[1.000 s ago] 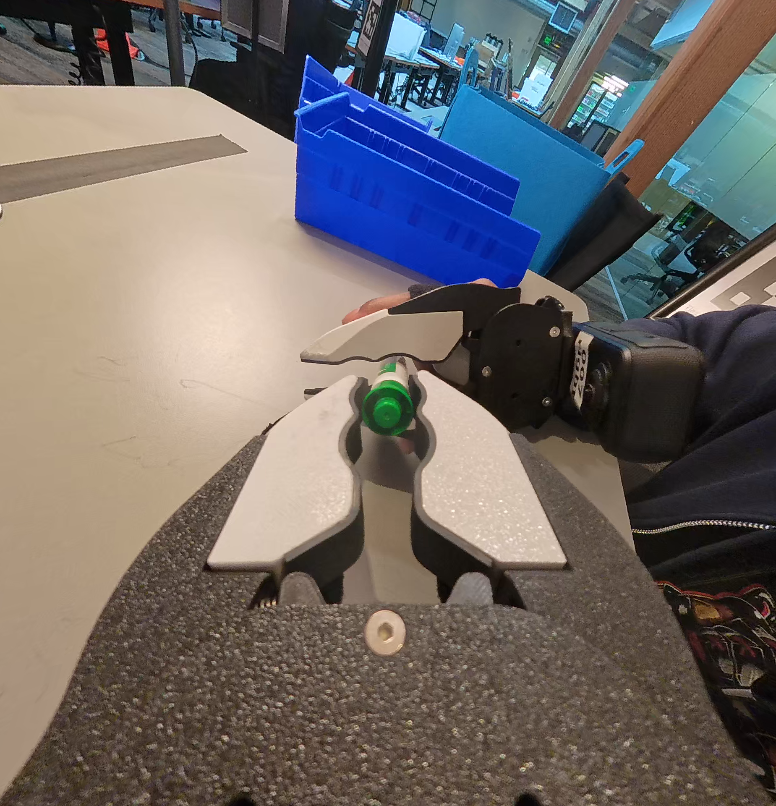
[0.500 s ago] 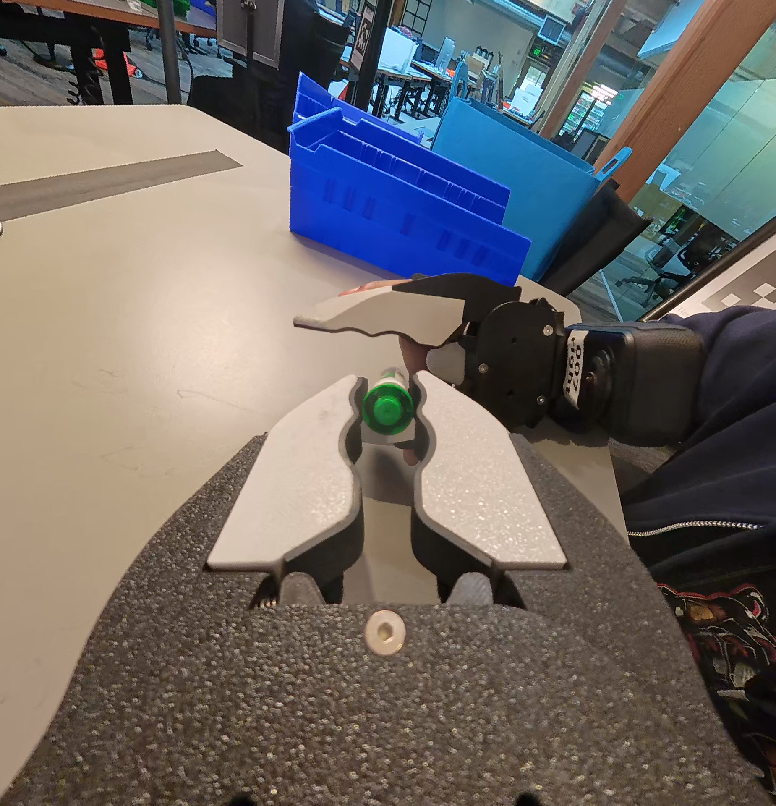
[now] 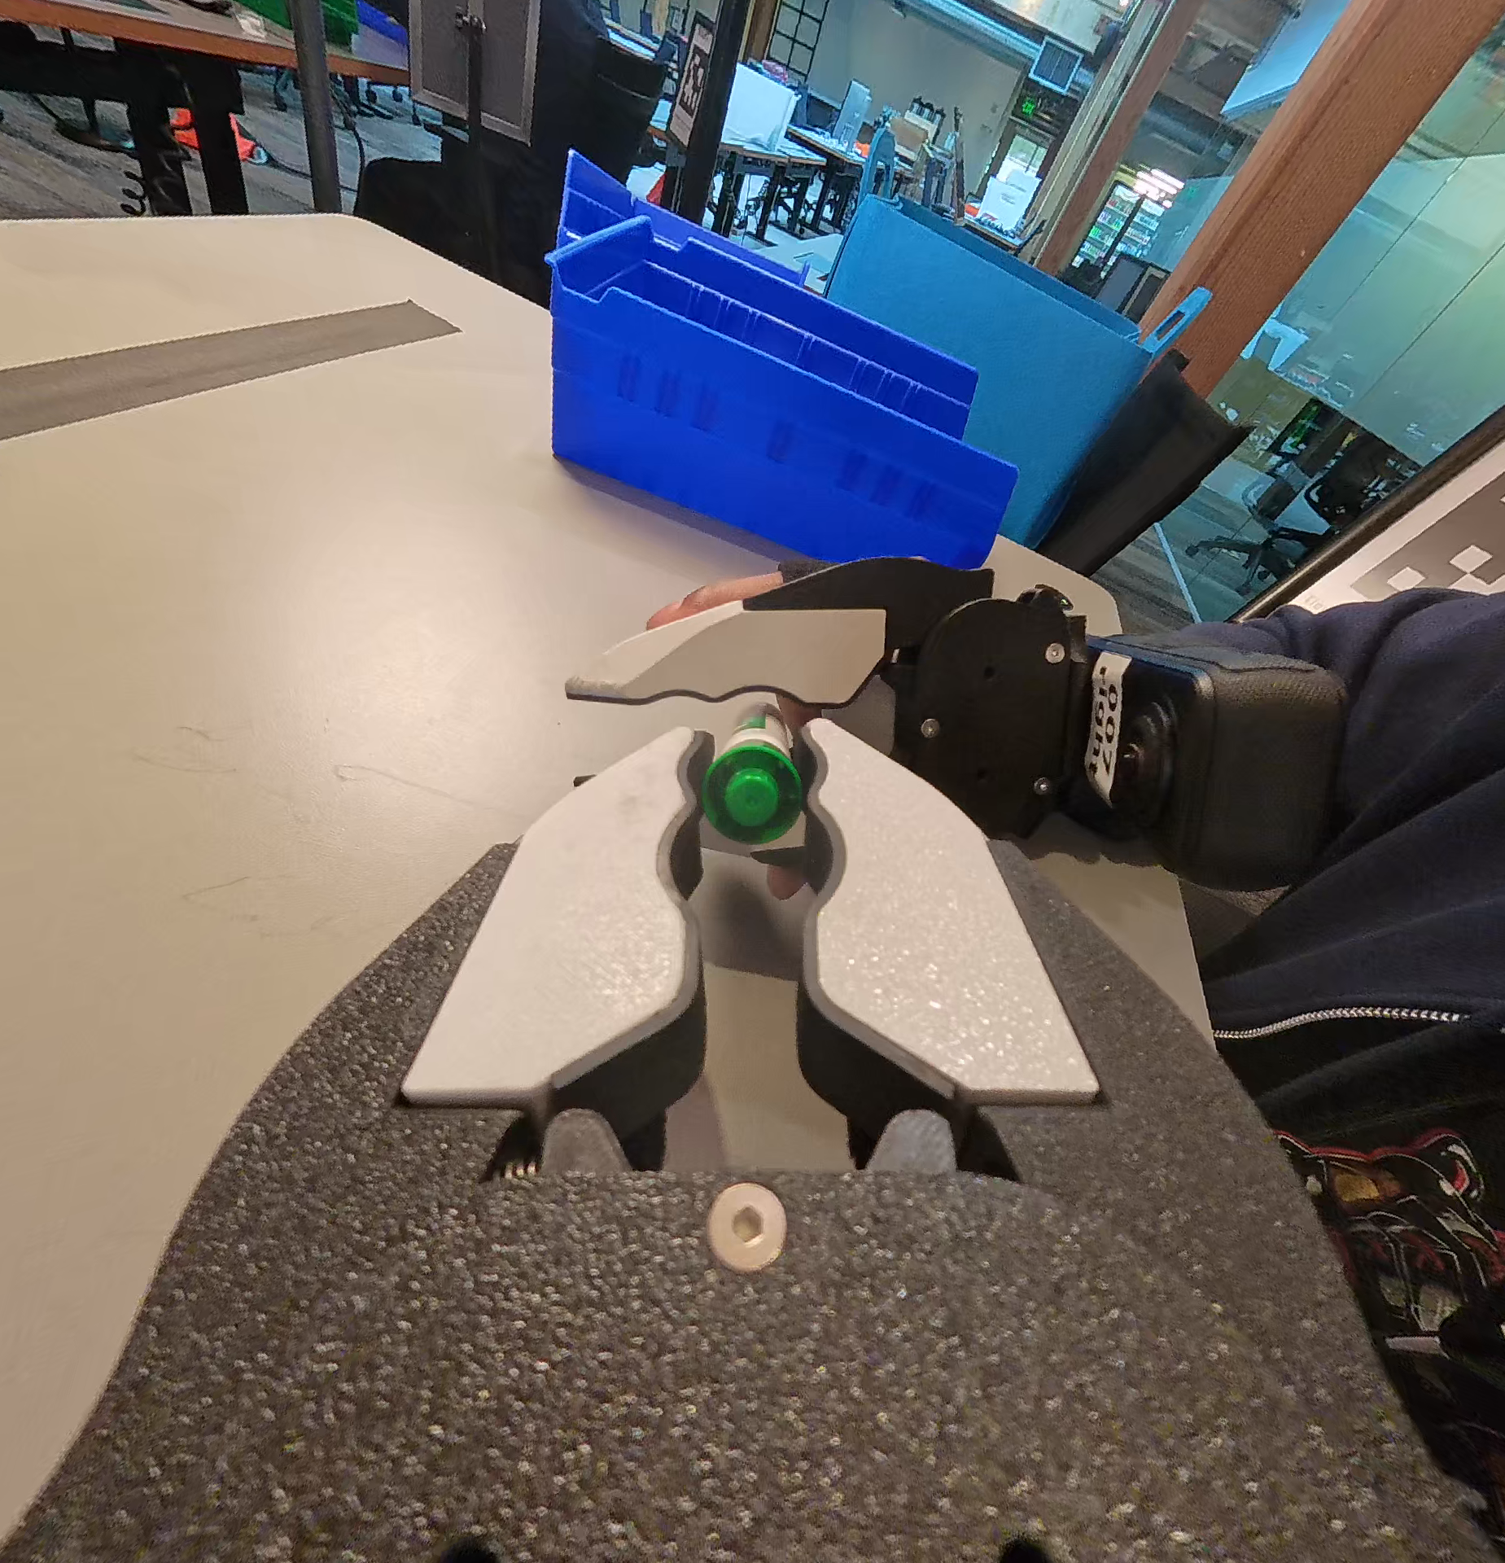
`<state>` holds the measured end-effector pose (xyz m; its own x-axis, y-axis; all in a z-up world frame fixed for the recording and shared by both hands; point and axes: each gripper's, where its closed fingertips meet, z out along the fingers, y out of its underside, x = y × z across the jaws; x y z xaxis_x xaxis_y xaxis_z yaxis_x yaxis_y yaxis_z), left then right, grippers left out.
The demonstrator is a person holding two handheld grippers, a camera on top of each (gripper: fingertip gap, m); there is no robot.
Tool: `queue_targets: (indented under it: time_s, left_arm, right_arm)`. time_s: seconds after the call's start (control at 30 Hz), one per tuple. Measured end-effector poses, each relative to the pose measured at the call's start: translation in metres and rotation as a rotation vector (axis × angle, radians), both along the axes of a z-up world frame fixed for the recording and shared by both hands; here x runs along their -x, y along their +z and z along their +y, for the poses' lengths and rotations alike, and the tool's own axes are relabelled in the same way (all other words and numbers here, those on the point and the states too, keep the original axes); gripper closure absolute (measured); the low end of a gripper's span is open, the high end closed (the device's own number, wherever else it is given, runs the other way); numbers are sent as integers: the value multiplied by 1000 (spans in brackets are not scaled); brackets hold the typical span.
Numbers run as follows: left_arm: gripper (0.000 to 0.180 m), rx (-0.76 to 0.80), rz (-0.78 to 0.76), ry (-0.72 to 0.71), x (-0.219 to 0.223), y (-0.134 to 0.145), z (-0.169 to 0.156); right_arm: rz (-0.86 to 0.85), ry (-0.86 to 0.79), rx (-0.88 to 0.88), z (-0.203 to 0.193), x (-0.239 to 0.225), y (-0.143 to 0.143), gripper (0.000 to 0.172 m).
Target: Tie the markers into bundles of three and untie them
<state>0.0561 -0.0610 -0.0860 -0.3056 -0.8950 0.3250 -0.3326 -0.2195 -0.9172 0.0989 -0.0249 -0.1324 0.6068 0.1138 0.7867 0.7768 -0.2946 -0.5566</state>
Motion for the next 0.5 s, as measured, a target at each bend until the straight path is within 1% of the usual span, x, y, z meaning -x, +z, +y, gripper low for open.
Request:
queue_targets:
  time_s: [0.23,0.5]
  left_arm:
    - [161,1,25,-10,-2,-8,-3]
    - [161,-14,48,-10,-3,-15,-4]
  right_arm:
    - [-15,7,27,-1,1,-5,160]
    - [-19,-8,80,-2,-2,-11,161]
